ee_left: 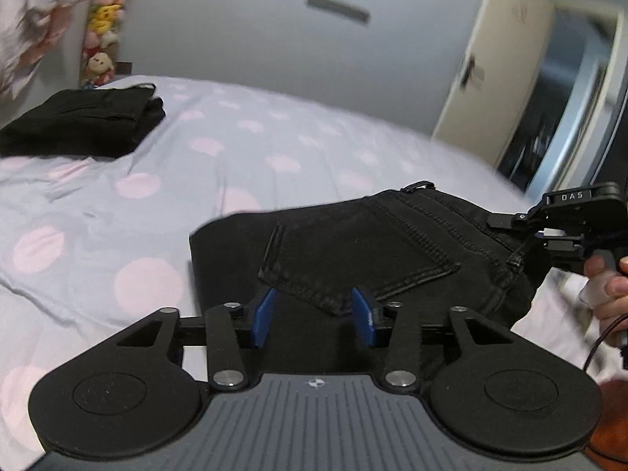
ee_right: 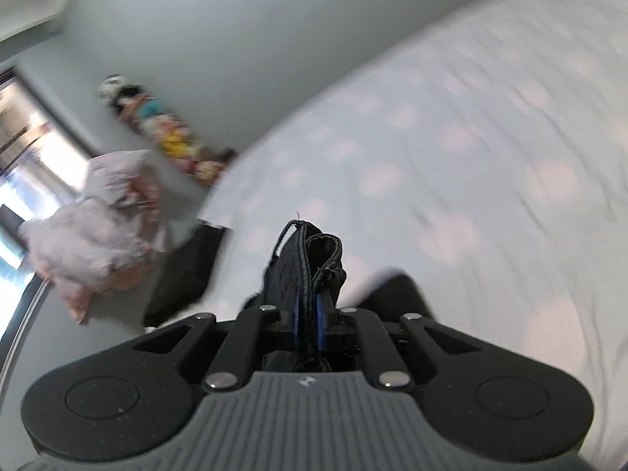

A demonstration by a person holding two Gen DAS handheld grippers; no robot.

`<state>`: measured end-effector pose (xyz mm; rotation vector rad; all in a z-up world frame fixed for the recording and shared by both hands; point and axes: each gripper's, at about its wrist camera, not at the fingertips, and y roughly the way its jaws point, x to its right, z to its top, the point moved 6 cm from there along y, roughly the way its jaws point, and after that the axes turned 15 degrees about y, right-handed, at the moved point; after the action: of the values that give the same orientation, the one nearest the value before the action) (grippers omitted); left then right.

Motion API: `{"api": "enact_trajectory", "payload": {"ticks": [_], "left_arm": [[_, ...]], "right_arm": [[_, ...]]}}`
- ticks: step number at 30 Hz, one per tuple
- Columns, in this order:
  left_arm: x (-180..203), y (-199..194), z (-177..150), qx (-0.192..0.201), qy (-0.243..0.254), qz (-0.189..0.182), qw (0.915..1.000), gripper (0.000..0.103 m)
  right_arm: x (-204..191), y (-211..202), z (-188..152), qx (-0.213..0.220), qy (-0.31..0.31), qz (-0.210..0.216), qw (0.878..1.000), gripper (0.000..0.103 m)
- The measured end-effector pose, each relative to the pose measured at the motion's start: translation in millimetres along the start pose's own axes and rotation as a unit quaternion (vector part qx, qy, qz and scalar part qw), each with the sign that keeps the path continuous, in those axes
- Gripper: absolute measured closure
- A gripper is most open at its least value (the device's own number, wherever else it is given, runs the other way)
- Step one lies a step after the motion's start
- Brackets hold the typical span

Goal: Fold clothes

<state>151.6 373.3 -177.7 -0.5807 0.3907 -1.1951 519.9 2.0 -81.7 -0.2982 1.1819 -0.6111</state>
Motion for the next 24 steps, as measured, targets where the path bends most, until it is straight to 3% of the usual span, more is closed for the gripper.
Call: {"api": "enact_trajectory", "payload": {"ticks": [6,9,12,15,21,24], "left_arm": [[1.2,24.3,-15.3,-0.052,0.018,0.006,0.9985,0.058],[3.3,36.3,-22.8,-0.08,0.033,0.008,0.9962,0.058],[8.1,35.4,-25.1,-0.082,0.048,0.016,0.9954,0.058],[11.2,27.3,-24.5,-0.068,0.053,0.028,0.9959,0.058],[28.7,-12.9,-19.0,-0.028,0.071,0.053,0.9956,0.058],[37.3,-25.4,-16.3,-0.025,0.083,0.05,0.995,0.058]], "right_arm": [[49.0,19.3,-10.5,-0.007,0.039,-0.036,0.999,0.093],[51.7,28.3,-18.8,-0.015,0.001,-0.075,0.997,0.092],[57.3,37.4,-26.4,-0.02,-0.035,-0.116,0.992,0.089],[57.5,35.7,-29.5,-0.012,-0.05,-0.13,0.99,0.083],[38.4,-6.0,-25.8,0.081,-0.081,-0.096,0.989,0.076],[24.3,-22.0,-31.4,0.095,-0.099,-0.055,0.989,0.076]]}}
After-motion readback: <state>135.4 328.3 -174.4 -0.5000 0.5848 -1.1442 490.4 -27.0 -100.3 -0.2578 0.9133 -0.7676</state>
